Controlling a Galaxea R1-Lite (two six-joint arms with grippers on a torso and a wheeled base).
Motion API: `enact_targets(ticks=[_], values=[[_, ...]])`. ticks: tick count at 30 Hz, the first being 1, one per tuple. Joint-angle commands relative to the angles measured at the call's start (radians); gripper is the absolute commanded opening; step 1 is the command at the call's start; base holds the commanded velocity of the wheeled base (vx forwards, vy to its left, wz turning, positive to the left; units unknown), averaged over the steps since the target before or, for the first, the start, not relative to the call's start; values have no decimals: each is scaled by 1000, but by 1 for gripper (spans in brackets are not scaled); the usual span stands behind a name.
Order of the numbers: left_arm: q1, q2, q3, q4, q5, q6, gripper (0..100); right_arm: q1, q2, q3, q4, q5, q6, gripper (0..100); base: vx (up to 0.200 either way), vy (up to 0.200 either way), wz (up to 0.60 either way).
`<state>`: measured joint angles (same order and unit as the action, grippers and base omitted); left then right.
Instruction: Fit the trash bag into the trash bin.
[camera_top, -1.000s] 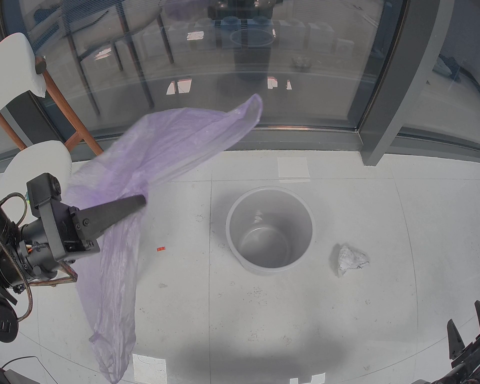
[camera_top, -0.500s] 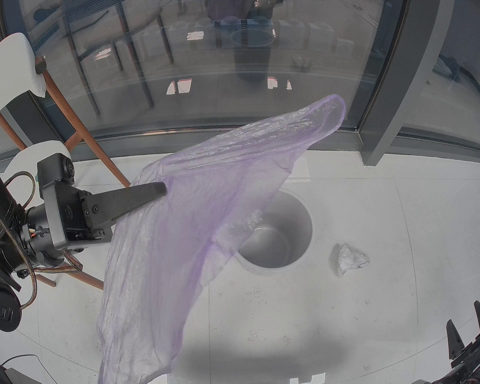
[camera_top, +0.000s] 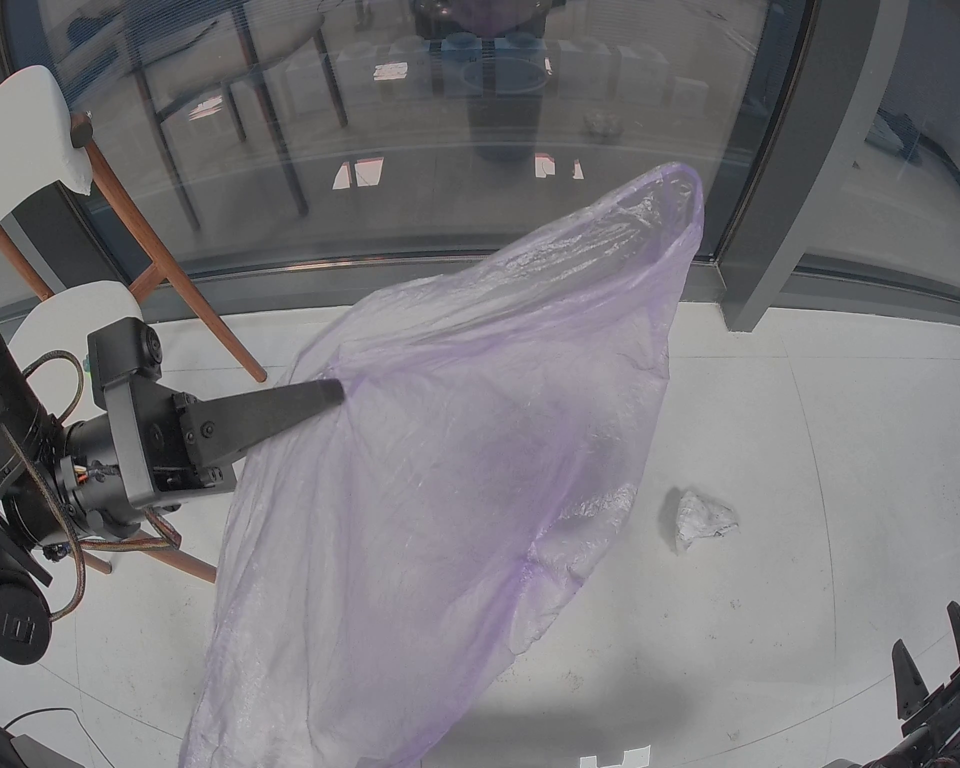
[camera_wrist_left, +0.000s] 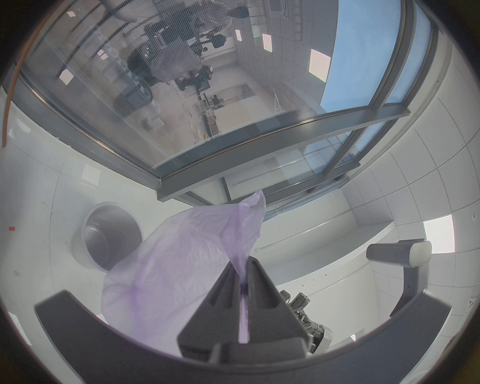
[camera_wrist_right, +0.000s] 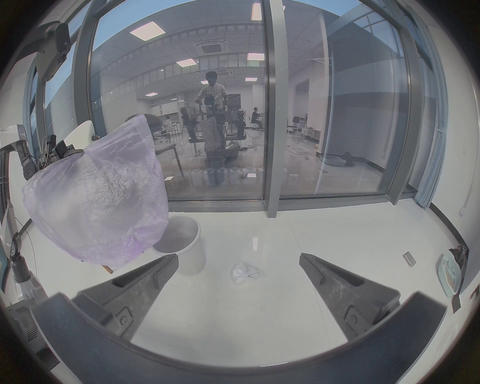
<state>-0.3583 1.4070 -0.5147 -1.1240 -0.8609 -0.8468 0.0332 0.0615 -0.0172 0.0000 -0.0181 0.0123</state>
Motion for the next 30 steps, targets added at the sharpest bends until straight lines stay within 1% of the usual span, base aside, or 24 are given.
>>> enact_targets(ticks=[1, 4, 17, 30], values=[[5, 49, 2, 0, -1, 52, 0, 1, 1, 17, 0, 0, 0, 100, 0, 0, 0], [4, 55, 5, 0, -6, 72, 0, 1, 1, 17, 0, 0, 0, 100, 200, 0, 0], [1, 52, 5, 0, -9, 64, 0, 1, 1, 17, 0, 0, 0, 100, 200, 0, 0], [-34, 47, 22, -2, -10, 64, 0, 1, 1, 17, 0, 0, 0, 100, 0, 0, 0]])
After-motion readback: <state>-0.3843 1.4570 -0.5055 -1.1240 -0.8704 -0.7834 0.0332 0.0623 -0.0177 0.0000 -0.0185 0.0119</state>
